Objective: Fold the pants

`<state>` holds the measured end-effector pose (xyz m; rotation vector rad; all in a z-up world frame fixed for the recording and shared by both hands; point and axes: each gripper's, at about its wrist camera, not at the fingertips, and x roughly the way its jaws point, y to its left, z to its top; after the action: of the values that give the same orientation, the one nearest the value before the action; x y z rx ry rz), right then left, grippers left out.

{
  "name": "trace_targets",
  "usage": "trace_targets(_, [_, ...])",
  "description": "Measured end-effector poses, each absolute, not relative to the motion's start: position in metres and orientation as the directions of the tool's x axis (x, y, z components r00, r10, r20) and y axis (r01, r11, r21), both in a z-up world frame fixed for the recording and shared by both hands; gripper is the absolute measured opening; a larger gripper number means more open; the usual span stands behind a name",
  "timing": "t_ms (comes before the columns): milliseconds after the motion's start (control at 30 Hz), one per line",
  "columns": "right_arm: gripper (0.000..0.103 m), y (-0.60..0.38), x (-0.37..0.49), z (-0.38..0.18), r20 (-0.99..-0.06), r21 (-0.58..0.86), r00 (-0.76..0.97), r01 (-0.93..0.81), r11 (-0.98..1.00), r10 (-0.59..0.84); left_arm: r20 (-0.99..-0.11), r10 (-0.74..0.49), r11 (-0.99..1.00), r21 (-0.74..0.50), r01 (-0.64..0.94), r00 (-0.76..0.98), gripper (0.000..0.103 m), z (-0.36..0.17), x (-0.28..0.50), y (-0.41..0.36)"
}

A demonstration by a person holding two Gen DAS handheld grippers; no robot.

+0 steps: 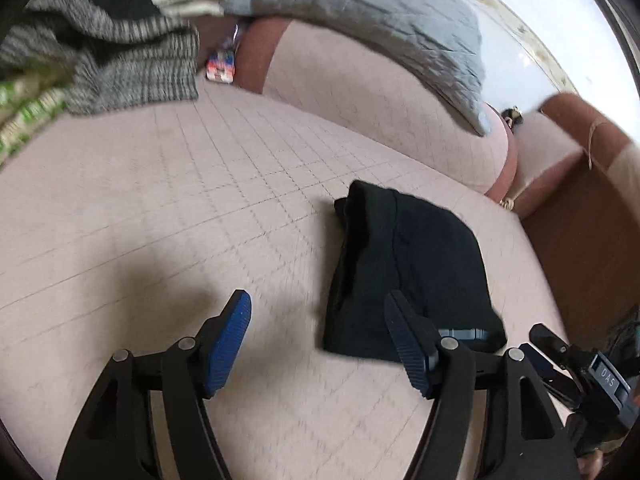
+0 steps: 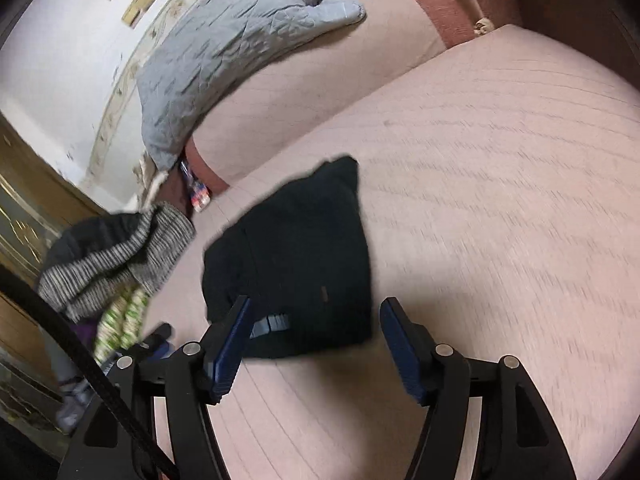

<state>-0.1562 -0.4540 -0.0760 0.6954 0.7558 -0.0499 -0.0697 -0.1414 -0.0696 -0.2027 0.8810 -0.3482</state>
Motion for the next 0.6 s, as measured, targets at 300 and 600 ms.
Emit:
trace_targets(300, [0.071, -0.412, -0.211, -0.088, -0.709, 0.420, 0.697, 0.294, 0.858, 0.108, -0.591, -0.215, 0.973, -0.065, 0.220, 0.777, 0.092, -0.046, -0.153, -0.163])
trace_targets(600, [0.077, -0.375, -0.233, -0.080, -0.703, 0.220, 0.710, 0.270, 0.937, -0.040, -0.484, -0.252, 0.962, -0.034, 0.269, 0.838, 0.103, -0.025, -0.186, -0.169])
